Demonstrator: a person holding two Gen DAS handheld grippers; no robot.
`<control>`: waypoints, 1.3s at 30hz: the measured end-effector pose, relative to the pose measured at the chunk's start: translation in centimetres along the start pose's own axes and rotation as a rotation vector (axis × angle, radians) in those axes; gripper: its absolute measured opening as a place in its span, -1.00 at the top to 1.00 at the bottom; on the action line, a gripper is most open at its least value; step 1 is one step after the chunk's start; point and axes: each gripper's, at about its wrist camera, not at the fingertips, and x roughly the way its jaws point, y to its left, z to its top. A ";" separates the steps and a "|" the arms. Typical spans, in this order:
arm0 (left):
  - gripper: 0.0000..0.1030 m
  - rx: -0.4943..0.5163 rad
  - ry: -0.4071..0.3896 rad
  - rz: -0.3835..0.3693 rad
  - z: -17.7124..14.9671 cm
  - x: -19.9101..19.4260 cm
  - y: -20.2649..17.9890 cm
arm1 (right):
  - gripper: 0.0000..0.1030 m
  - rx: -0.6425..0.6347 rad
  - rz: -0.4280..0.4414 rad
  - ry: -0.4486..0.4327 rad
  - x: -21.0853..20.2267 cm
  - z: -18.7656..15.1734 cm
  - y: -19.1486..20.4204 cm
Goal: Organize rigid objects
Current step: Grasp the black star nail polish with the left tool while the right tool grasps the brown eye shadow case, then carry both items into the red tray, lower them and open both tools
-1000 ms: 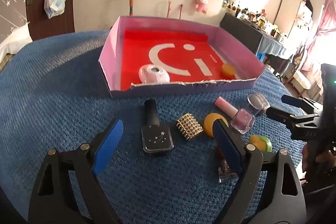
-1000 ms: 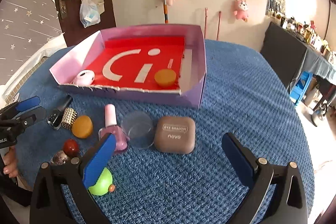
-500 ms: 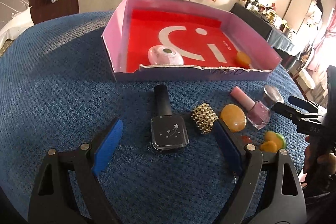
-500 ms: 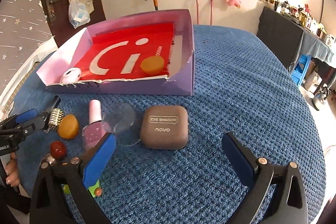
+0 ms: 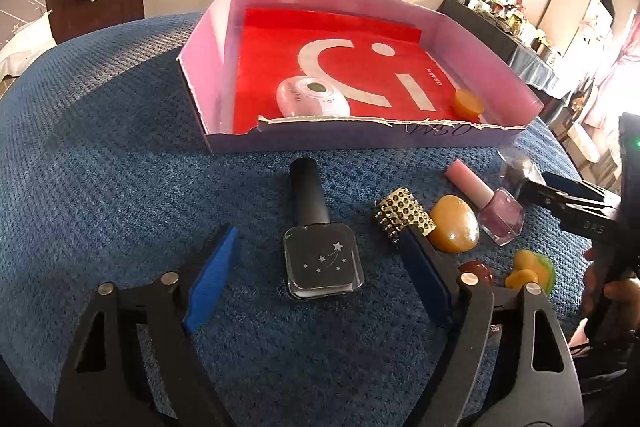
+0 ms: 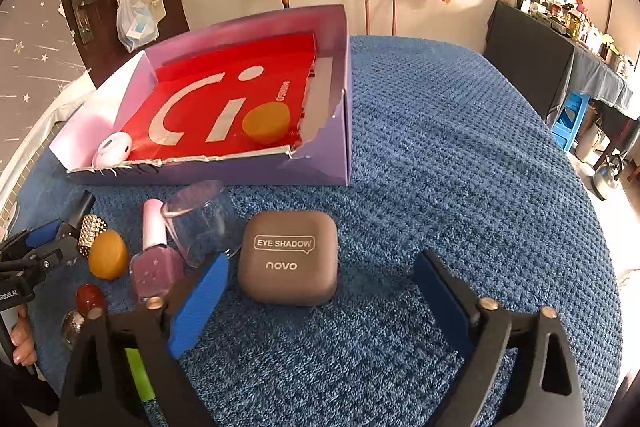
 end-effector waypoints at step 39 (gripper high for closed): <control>0.32 0.065 -0.065 0.038 0.1 -2.4 -0.9 | -0.06 -0.051 0.084 -0.069 -2.4 0.3 1.2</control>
